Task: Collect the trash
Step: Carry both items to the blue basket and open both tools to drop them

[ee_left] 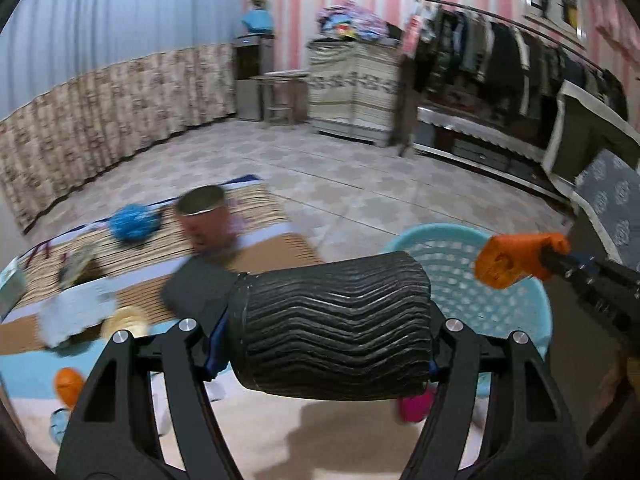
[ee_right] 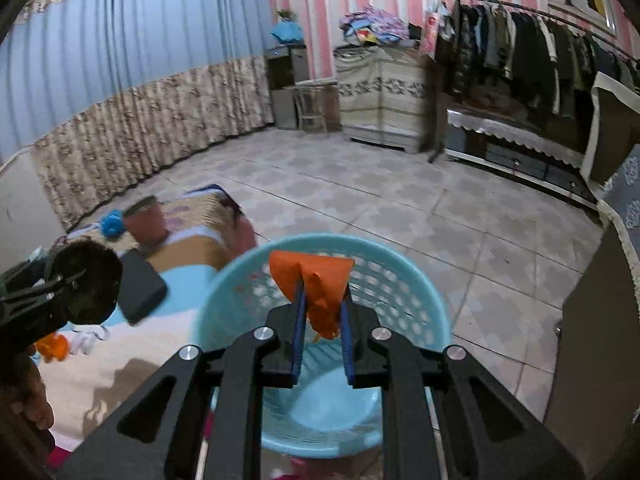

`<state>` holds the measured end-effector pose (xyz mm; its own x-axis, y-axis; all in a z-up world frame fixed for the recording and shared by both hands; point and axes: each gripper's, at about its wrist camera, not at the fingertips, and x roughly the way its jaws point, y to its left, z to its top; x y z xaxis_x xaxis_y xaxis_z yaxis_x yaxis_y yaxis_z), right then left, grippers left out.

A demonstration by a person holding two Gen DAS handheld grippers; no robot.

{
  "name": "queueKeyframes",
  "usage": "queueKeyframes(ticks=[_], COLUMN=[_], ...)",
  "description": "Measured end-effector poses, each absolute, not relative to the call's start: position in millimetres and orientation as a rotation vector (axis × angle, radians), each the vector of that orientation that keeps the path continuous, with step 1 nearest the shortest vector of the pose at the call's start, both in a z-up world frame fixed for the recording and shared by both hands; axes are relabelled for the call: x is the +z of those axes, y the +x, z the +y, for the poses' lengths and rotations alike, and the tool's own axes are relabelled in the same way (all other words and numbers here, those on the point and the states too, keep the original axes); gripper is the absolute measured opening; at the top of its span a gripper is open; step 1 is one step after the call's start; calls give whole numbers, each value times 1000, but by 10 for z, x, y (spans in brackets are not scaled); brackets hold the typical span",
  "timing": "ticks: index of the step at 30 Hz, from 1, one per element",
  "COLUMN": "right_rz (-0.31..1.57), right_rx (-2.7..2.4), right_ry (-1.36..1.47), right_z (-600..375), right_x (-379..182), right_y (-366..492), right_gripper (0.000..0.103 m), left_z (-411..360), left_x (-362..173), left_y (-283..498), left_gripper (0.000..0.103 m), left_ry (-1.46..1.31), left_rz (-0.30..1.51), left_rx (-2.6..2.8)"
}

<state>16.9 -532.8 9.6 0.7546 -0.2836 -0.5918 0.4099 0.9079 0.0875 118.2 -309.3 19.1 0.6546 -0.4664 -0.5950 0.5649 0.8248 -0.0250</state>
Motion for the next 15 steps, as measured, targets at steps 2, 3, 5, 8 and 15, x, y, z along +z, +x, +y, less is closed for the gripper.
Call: queueKeyframes(ticks=[2,3,5,8,15], right_rz=[613,614,617,623,631], right_rx=[-400,-409,-421,-428,-424], right_ry=[228,239,272,275,292], right_z=[-5443,-5502,-5621,-5702,-5771], right_x=[61,35,-36,-117,-228], right_y=[148,131,103,81,117], right_gripper=[16,16,16,16,16], left_z=[-3299,-3415,-3614,-3863,-4066], left_x=[127,81,10,-81,-230], left_y=[1162,1160,1163,1163,1330], left_gripper=[68,68,68,68,80], left_ry=[172,173,178,203,207], left_rz=[638,652,670,678,728], left_rx=[-618,-632,-656,-671,-673])
